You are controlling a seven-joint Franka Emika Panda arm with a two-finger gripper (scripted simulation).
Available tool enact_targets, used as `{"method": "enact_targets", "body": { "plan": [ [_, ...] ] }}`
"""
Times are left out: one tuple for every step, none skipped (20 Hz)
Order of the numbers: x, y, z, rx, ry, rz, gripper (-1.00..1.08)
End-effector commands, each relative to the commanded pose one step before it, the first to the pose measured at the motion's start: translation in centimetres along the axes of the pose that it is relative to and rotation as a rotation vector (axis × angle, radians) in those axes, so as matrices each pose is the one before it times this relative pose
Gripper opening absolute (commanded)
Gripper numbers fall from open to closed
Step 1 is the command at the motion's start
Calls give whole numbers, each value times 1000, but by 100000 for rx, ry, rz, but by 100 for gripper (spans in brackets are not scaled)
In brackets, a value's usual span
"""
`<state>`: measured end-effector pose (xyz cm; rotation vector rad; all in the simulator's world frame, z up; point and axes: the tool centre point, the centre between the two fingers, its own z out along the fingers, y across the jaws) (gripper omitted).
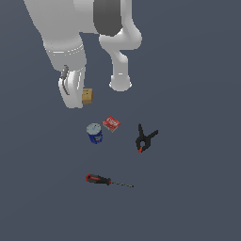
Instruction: Pick up a designated object from a clutter of objects.
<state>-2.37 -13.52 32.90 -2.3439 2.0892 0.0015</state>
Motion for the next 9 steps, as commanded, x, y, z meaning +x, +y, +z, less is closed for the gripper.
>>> {"method": "enact_targets", "body": {
  "plan": [
    [1020, 408, -1120, -64, 50, -149, -100],
    [290, 101, -316, -6, 48, -8, -100],
    [260, 81, -255, 0, 0, 0, -100],
    [210, 57, -202, 0, 0, 0, -100],
    [136, 28, -156, -4, 47, -14, -100],
    [110, 7, -94, 0, 0, 0, -100],
    [60, -18, -40, 0, 0, 0, -100],
    [10, -40, 11, 0, 0, 0, -100],
    [-9, -23, 18, 0, 0, 0, -100]
  ]
}}
